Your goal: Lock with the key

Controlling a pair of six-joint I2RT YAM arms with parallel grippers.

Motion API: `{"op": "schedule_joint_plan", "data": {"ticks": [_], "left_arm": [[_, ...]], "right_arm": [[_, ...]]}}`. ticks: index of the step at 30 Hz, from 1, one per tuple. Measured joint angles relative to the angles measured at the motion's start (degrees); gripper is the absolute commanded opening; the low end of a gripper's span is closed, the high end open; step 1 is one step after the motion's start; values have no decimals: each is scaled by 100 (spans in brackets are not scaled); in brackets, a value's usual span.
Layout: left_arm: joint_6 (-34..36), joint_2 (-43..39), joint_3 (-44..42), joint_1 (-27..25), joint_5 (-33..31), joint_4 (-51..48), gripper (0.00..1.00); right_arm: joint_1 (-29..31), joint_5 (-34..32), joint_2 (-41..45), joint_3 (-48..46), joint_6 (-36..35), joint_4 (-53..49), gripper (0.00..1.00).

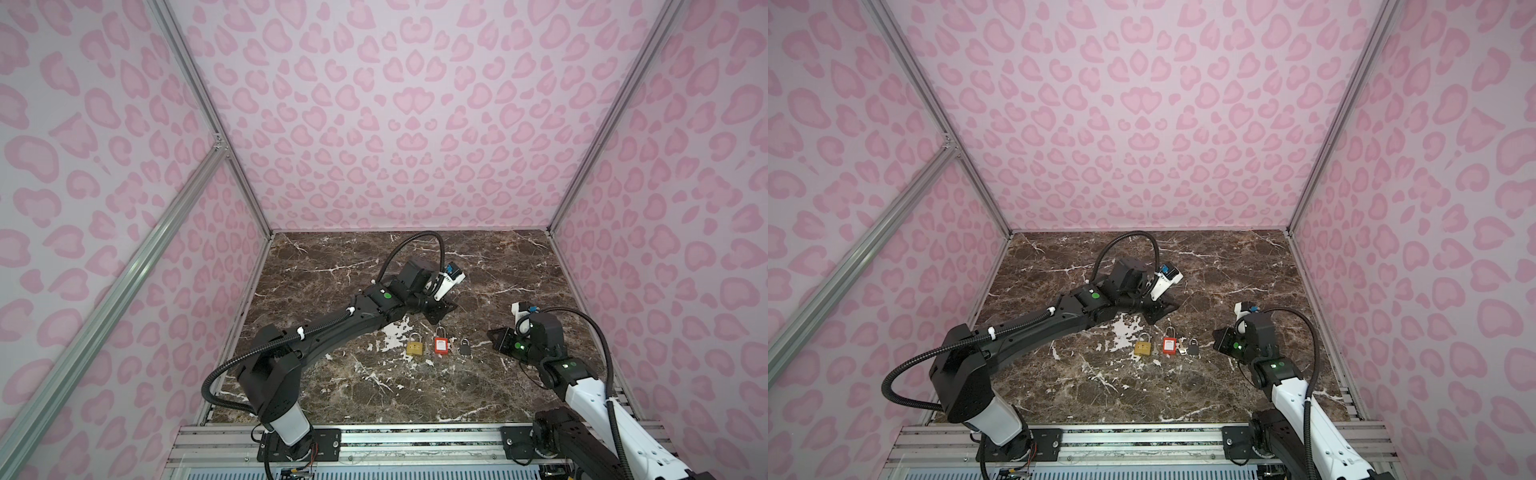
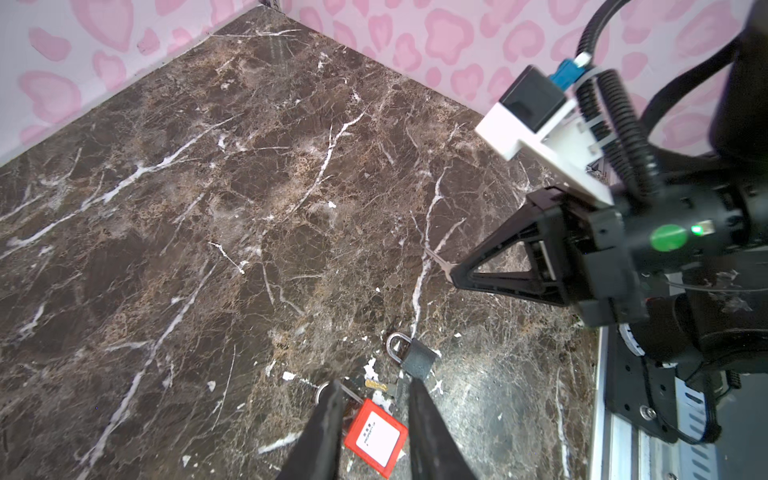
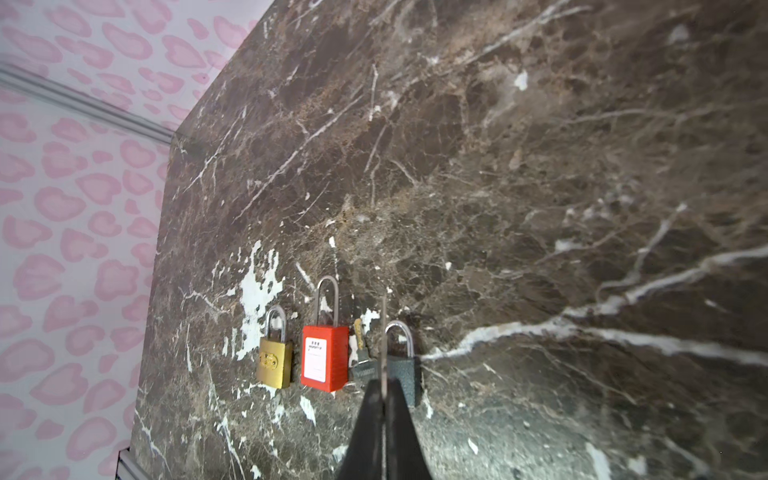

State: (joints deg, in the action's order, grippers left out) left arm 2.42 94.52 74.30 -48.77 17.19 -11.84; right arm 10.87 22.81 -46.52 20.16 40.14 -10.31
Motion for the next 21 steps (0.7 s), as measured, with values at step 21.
{"op": "schedule_joint_plan", "data": {"ticks": [21], "left_arm": [[-494, -555, -1143, -107, -160, 479, 29]], "right_arm": [[363, 765, -1980, 398, 876, 468, 0]]}}
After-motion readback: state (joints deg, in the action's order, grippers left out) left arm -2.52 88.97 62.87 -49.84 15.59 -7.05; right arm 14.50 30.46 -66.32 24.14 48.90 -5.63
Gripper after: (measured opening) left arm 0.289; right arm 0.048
